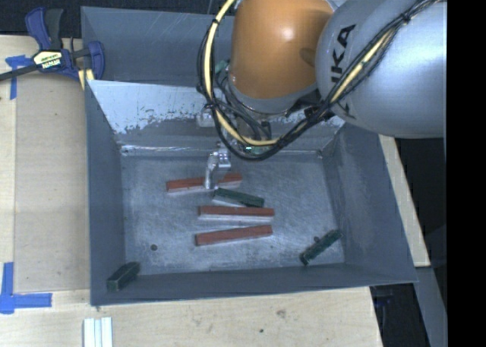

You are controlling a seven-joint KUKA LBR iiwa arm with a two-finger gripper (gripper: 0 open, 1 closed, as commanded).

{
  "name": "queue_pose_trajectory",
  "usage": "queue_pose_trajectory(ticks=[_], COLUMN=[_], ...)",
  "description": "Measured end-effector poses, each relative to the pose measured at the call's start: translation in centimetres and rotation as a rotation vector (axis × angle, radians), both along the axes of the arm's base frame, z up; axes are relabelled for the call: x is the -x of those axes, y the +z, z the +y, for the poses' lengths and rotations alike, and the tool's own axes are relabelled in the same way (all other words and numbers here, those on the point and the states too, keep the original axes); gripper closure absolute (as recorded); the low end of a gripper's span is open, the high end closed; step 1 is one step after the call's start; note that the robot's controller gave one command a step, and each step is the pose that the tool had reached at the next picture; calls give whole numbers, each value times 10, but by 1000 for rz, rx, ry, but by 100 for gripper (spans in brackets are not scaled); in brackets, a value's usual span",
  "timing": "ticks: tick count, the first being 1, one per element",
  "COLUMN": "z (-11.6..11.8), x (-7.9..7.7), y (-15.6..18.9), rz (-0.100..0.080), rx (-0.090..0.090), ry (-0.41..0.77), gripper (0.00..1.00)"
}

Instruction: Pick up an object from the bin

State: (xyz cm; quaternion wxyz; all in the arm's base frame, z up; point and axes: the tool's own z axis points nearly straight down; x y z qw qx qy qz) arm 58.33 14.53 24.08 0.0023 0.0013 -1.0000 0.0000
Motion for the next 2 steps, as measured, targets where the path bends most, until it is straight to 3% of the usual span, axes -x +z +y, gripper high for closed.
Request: queue_pose_trajectory(ticks=[1, 2], z=[-1, -21], x=[-2, -20], y=[4, -146], rz=[-8, -16], rx=[-1, -3], ry=[-2, 101], gripper=[0, 100])
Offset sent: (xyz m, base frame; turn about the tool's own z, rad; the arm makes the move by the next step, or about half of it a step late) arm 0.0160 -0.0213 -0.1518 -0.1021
